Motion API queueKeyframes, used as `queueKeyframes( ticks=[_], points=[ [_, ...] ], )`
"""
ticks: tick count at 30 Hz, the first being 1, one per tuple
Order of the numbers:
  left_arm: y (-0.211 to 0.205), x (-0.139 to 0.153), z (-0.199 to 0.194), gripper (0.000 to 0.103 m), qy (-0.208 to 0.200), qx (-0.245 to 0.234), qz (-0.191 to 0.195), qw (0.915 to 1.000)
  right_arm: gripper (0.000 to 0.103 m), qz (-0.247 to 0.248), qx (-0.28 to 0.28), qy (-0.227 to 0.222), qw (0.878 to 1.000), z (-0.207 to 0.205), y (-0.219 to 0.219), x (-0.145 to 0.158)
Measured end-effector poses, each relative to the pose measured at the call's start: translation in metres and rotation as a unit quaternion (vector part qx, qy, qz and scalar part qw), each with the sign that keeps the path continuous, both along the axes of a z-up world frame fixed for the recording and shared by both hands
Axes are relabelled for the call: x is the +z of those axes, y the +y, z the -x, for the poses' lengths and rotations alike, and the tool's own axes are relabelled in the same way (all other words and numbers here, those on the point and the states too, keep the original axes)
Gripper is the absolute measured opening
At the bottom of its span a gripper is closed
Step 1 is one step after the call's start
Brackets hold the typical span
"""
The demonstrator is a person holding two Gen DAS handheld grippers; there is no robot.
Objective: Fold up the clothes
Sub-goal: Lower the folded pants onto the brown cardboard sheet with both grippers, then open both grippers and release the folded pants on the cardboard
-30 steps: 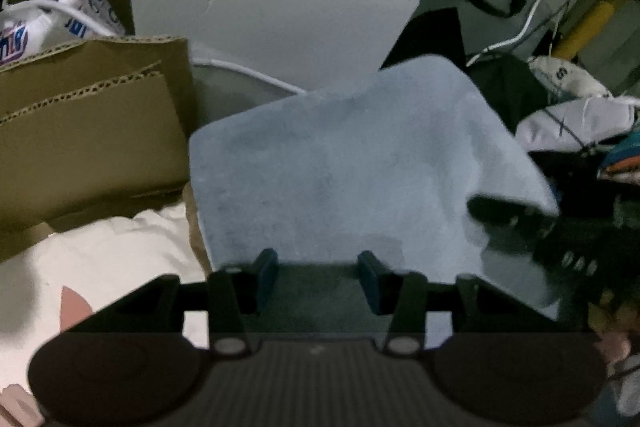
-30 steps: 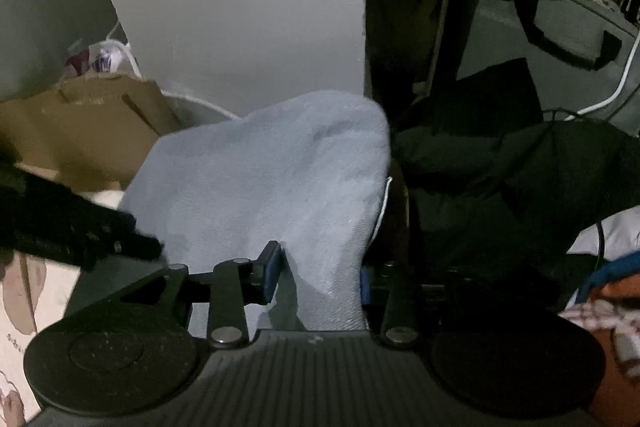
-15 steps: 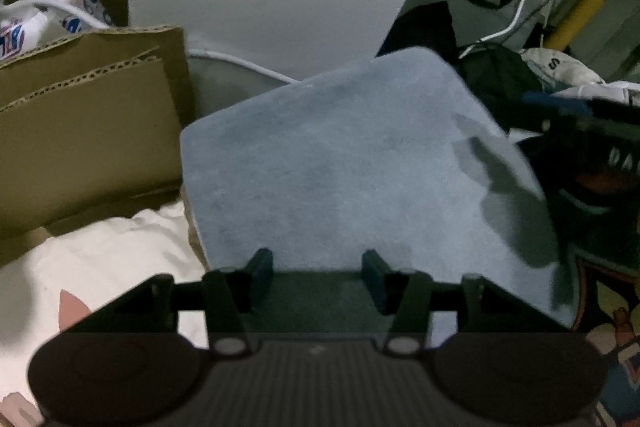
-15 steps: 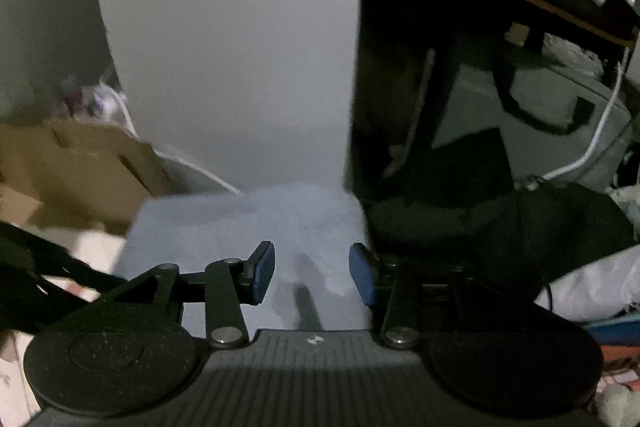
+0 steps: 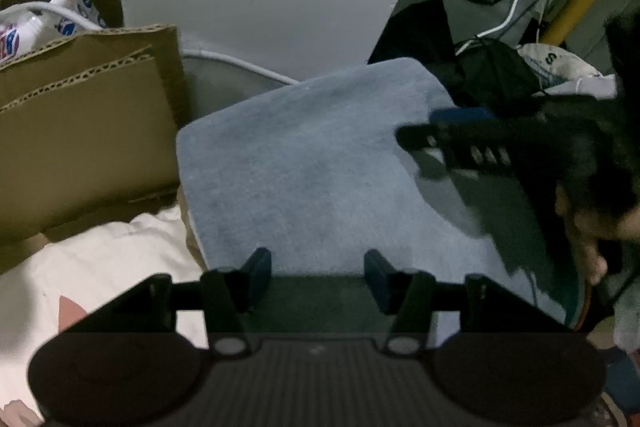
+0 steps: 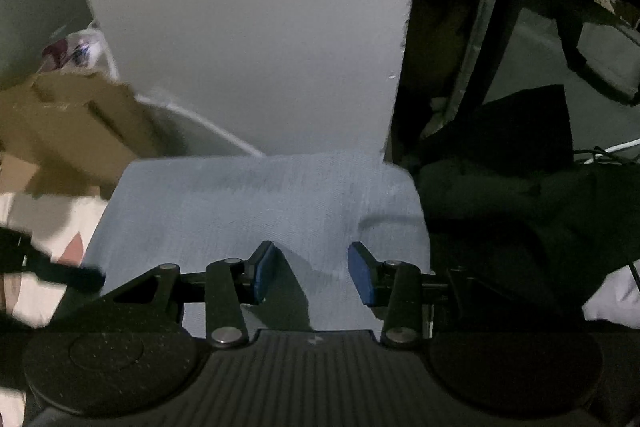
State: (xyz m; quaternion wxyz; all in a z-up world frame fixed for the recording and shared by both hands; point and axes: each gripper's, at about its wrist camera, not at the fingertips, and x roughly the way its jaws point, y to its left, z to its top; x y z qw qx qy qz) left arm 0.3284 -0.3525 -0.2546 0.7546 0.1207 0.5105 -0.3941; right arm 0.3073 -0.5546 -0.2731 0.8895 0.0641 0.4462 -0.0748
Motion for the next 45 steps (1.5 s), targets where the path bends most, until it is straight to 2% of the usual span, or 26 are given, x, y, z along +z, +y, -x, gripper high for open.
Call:
queueKeyframes(
  ticks=[7, 11, 13, 18, 40, 45],
  points=[
    [0.005, -0.003, 0.002, 0.055, 0.004, 0.007, 0.009, 0.9999, 0.047, -0.006, -0.021, 0.007, 1.000, -0.031, -0.011, -0.011],
    [0.005, -0.004, 0.003, 0.055, 0.005, 0.006, 0.009, 0.9999, 0.047, -0.042, -0.042, 0.014, 0.998, -0.033, -0.022, -0.023],
    [0.005, -0.004, 0.006, 0.055, 0.001, 0.001, 0.005, 1.0000, 0.048, -0.041, -0.047, 0.016, 0.998, -0.029, -0.020, -0.018],
    [0.007, -0.007, 0.007, 0.056, 0.001, -0.001, 0.007, 1.0000, 0.048, -0.023, -0.032, 0.012, 0.999, -0.003, 0.000, -0.005],
    [-0.005, -0.006, 0.008, 0.058, 0.000, 0.003, -0.035, 0.9994, 0.046, 0.030, 0.013, 0.033, 0.999, 0.149, 0.071, -0.012],
    [0.009, 0.004, 0.014, 0.050, 0.020, 0.023, -0.024, 0.9993, 0.046, 0.033, 0.016, 0.026, 0.999, 0.179, 0.083, -0.009]
  ],
)
